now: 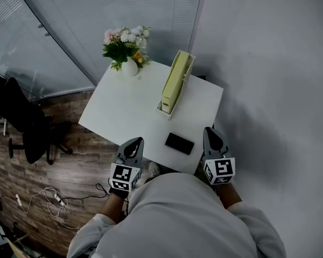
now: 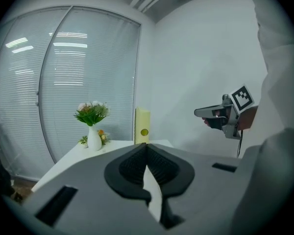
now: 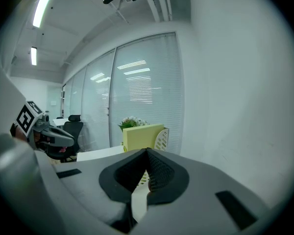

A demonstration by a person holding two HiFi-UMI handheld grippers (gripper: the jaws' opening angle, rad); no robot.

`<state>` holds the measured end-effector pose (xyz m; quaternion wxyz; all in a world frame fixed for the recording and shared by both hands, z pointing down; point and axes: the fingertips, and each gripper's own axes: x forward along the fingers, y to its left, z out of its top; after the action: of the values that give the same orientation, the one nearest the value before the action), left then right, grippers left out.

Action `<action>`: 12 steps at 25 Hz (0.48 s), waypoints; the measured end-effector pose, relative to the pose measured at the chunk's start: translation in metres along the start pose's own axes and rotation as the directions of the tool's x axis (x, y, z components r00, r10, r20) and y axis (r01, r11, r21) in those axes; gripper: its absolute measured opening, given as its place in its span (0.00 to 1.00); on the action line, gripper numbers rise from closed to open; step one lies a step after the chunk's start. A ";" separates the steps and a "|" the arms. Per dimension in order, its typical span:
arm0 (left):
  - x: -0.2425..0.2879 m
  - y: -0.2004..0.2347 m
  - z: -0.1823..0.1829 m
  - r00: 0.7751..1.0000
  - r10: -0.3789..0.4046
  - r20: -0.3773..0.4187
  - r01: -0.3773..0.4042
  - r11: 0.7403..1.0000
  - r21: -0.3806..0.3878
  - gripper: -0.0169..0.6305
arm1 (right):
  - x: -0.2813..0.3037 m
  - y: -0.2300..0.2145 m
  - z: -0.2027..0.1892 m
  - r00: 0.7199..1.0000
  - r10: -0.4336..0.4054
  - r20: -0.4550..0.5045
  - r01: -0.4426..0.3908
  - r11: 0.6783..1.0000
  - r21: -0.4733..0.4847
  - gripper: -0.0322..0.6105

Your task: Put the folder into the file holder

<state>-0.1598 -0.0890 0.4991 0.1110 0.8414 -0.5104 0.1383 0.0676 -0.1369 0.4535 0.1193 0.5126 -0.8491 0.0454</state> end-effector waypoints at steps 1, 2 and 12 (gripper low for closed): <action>0.001 0.000 -0.001 1.000 -0.002 -0.003 0.002 1.000 -0.001 0.04 | 0.000 0.000 0.000 1.000 -0.001 0.001 0.001 1.000 -0.001 0.07; 0.002 -0.001 -0.002 1.000 -0.004 -0.007 0.004 1.000 -0.002 0.04 | -0.001 -0.001 0.000 1.000 -0.001 0.001 0.001 1.000 -0.002 0.07; 0.016 -0.014 -0.008 0.998 -0.034 -0.044 0.034 0.999 0.004 0.04 | -0.003 -0.015 -0.002 1.000 -0.018 0.005 0.018 1.000 0.001 0.07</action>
<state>-0.1409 -0.0935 0.5118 0.1226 0.8470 -0.4933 0.1559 0.0828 -0.1406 0.4538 0.1175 0.5203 -0.8447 0.0434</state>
